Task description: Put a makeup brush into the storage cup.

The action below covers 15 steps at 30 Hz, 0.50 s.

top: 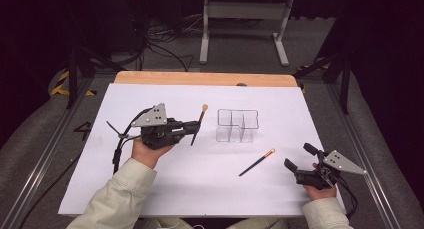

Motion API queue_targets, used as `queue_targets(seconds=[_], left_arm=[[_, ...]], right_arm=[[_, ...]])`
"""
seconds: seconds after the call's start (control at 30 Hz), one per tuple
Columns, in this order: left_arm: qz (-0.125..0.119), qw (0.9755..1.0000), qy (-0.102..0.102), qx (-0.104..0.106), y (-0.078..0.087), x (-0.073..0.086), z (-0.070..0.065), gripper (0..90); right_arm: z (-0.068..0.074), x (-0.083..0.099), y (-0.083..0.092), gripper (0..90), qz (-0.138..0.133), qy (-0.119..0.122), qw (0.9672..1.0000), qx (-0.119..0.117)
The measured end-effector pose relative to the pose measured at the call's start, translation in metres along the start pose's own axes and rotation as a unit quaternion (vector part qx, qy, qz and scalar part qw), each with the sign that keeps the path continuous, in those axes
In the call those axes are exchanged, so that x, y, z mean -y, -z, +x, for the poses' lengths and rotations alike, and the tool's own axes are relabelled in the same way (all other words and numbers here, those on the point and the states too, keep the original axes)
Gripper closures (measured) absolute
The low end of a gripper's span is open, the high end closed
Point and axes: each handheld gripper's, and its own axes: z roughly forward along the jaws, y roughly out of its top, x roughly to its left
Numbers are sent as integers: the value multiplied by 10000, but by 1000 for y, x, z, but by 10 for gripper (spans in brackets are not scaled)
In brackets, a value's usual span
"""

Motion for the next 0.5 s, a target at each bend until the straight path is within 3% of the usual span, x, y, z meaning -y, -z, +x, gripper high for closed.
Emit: queue_targets(seconds=[0.37,0.5], left_arm=[[-482,9986,-201,34,-13,-1,6,829],[-490,9987,-123,76,-22,-5,7,829]], right_arm=[[0,0,0,17,-9,-13,10000,-4],[-1,0,0,17,-4,-12,10000,9]])
